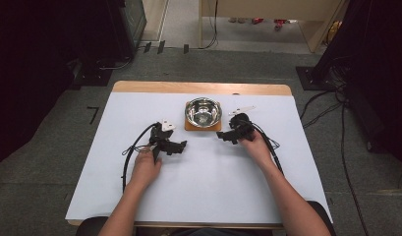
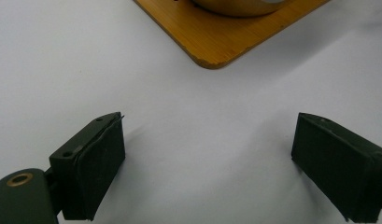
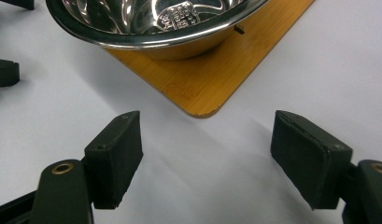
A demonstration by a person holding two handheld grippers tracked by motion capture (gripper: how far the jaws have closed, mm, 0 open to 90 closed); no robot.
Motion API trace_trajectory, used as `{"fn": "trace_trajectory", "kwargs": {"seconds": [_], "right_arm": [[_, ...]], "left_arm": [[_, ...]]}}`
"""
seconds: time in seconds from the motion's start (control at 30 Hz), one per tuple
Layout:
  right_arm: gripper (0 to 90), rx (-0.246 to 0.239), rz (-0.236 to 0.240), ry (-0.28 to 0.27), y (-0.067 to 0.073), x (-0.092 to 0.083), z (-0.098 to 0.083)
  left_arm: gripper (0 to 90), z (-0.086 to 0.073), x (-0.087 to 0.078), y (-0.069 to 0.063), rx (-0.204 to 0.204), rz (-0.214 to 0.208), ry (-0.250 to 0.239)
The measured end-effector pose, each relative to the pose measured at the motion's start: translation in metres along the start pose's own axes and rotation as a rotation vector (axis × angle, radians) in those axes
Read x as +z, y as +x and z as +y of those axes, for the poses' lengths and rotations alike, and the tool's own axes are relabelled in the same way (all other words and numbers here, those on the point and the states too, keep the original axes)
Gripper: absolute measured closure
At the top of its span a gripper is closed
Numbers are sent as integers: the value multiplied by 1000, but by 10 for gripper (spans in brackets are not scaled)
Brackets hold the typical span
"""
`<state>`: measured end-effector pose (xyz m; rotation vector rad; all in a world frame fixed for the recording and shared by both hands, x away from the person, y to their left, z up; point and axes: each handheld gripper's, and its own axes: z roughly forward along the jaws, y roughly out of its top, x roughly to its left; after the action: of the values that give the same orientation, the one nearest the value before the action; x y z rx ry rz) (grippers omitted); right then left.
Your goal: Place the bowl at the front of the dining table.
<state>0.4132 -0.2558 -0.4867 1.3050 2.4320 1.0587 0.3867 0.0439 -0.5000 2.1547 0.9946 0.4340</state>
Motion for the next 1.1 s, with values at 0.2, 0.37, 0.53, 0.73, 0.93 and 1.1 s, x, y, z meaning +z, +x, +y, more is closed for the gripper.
{"fn": "trace_trajectory", "kwargs": {"seconds": [0.2,0.37,0.53,0.73,0.93,1.1], "right_arm": [[253,-16,-15,-4,1,3,-2],[245,-45,-31,-17,3,4,-4],[229,-77,-51,-27,6,6,-7],[204,-115,-74,-53,11,8,-12],[121,-136,-47,-74,11,10,-16],[127,-109,-17,-86,6,8,-16]], "left_arm": [[96,0,0,0,0,0,0],[96,0,0,0,0,1,0],[96,0,0,0,0,1,0],[96,0,0,0,-1,1,-1],[96,0,0,0,-1,1,0],[96,0,0,0,-1,2,-1]]}}
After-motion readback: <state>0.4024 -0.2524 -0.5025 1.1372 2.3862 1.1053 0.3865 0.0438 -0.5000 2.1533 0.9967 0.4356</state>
